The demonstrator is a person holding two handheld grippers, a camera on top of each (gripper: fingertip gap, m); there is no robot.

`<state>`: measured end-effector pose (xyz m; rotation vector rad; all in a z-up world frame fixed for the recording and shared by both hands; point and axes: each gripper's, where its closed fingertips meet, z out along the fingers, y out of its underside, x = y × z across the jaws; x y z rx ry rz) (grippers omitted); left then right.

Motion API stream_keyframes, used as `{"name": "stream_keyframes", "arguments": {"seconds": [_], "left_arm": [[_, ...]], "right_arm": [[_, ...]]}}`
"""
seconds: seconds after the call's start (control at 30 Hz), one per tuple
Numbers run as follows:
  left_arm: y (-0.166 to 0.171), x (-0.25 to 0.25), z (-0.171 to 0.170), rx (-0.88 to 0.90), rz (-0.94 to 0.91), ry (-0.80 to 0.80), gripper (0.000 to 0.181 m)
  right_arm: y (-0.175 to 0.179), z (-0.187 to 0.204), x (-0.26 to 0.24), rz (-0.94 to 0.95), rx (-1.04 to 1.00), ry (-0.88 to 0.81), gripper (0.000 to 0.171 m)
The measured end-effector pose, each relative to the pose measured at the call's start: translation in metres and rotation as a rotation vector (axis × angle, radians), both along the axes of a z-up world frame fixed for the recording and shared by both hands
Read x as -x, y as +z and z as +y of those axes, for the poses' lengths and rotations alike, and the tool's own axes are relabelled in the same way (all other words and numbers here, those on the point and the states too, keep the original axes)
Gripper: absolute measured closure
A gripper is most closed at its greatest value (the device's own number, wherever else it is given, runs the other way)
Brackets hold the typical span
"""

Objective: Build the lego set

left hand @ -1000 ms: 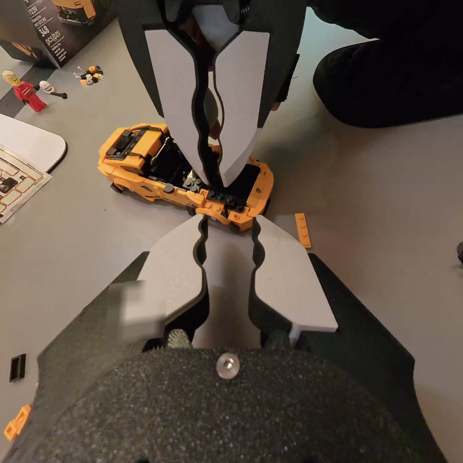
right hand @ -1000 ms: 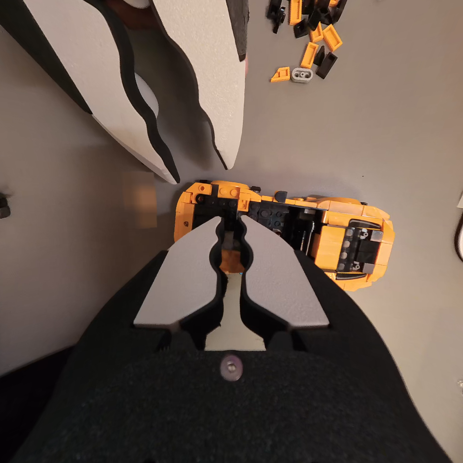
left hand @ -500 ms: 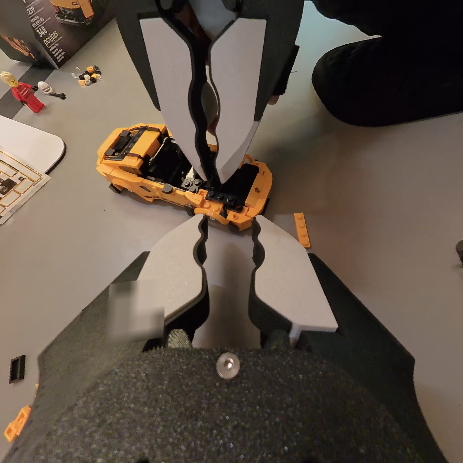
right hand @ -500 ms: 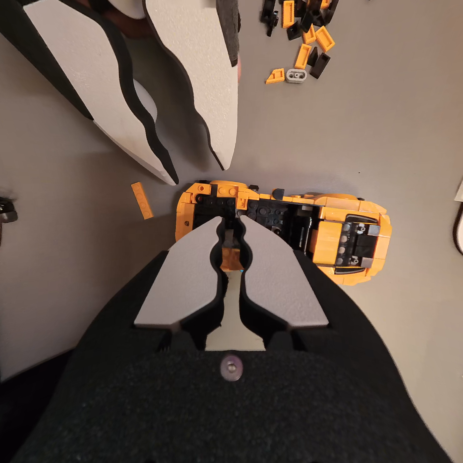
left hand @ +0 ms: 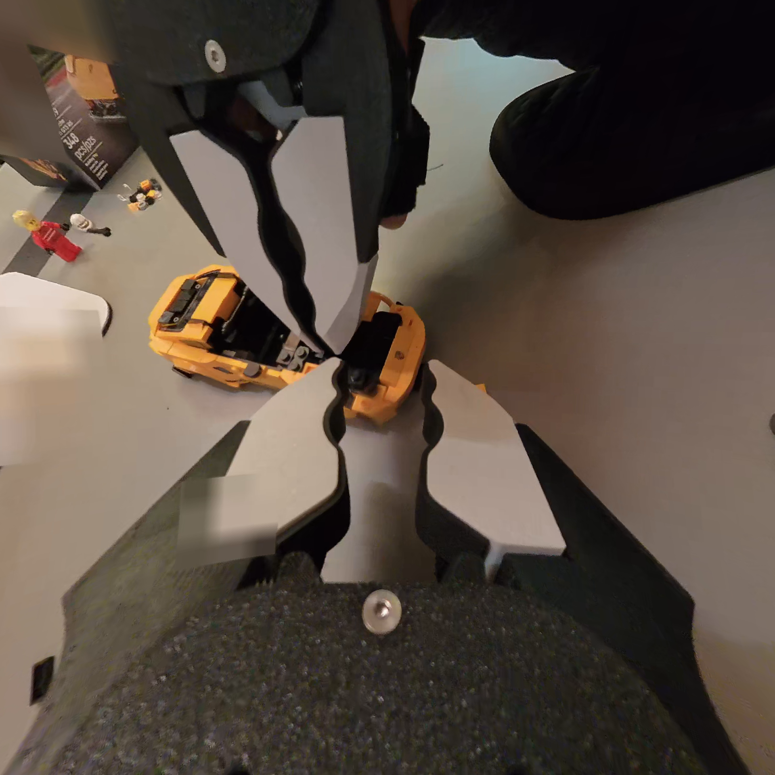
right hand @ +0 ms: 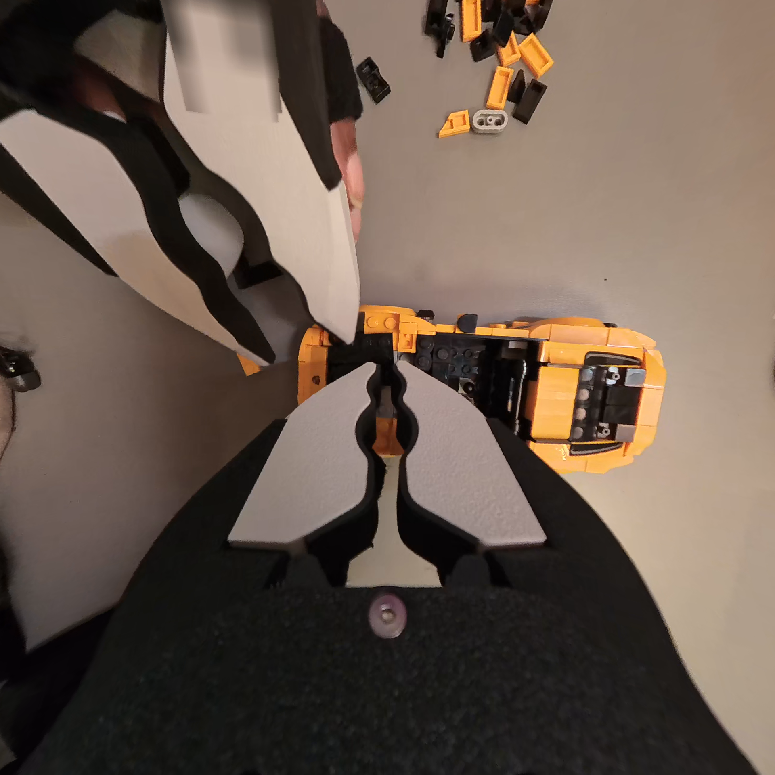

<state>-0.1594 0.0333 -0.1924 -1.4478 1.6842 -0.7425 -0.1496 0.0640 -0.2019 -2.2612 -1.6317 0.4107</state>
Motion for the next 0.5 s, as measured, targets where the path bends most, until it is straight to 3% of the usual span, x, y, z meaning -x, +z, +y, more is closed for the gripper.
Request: {"name": "stream_keyframes", "arguments": {"seconds": [0.23,0.5], "left_arm": [[-0.011,-0.004,0.003,-0.072,0.074,0.012,0.148],[-0.015,-0.003,0.001,-0.025,0.107,0.002,0.150]], "right_arm": [[0.000,0.001,0.001,-0.011,0.002,-0.050,0.168],[0.000,0.001,0.005,-0.016,-0.001,-0.097,0.169]]}}
